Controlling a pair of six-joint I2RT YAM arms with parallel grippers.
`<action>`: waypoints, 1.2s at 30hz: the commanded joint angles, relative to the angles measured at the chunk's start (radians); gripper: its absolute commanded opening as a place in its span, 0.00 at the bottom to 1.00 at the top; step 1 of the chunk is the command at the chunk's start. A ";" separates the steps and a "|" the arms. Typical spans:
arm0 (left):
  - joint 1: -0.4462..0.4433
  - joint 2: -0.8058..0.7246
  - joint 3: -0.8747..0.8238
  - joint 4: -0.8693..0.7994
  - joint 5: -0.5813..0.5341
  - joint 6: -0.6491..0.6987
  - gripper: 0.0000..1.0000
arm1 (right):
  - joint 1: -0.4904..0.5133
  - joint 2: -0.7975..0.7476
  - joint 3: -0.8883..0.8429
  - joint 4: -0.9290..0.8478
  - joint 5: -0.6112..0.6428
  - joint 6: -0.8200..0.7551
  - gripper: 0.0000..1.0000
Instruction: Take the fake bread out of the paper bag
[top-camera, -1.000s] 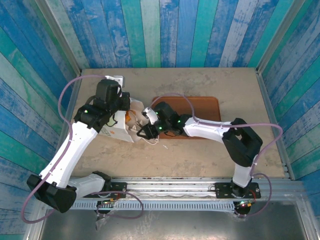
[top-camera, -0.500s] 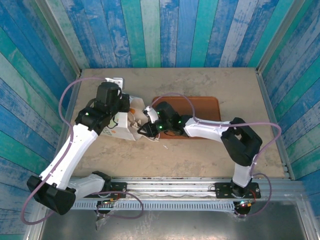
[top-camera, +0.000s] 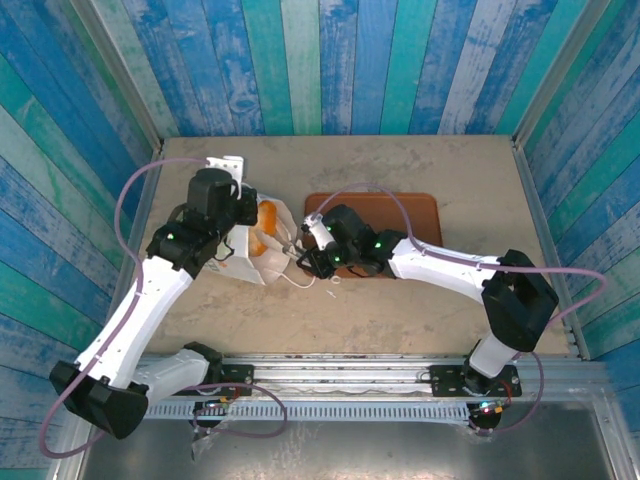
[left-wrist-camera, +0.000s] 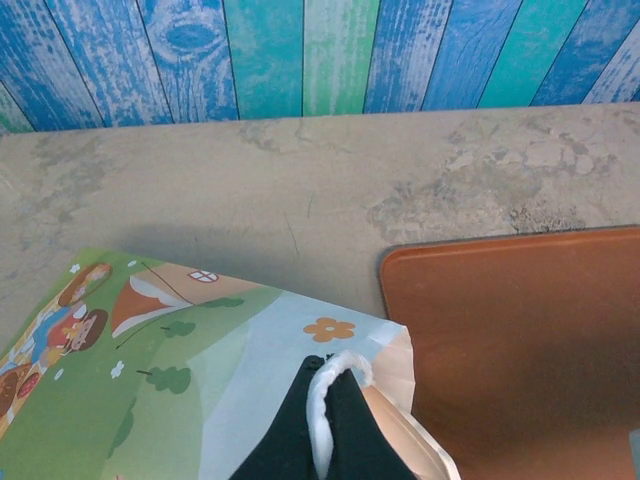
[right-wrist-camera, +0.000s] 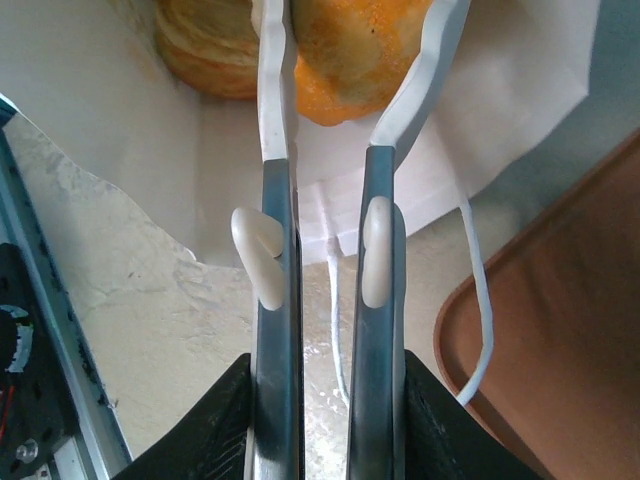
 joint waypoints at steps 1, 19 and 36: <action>0.003 -0.042 -0.007 0.065 0.013 0.027 0.00 | 0.006 -0.037 0.003 0.018 0.042 0.017 0.31; 0.004 -0.080 -0.057 0.109 0.142 0.034 0.00 | 0.011 0.183 0.161 0.020 -0.029 0.178 0.56; 0.047 -0.023 -0.040 0.160 0.146 0.014 0.00 | 0.009 -0.083 -0.010 0.060 -0.112 0.145 0.30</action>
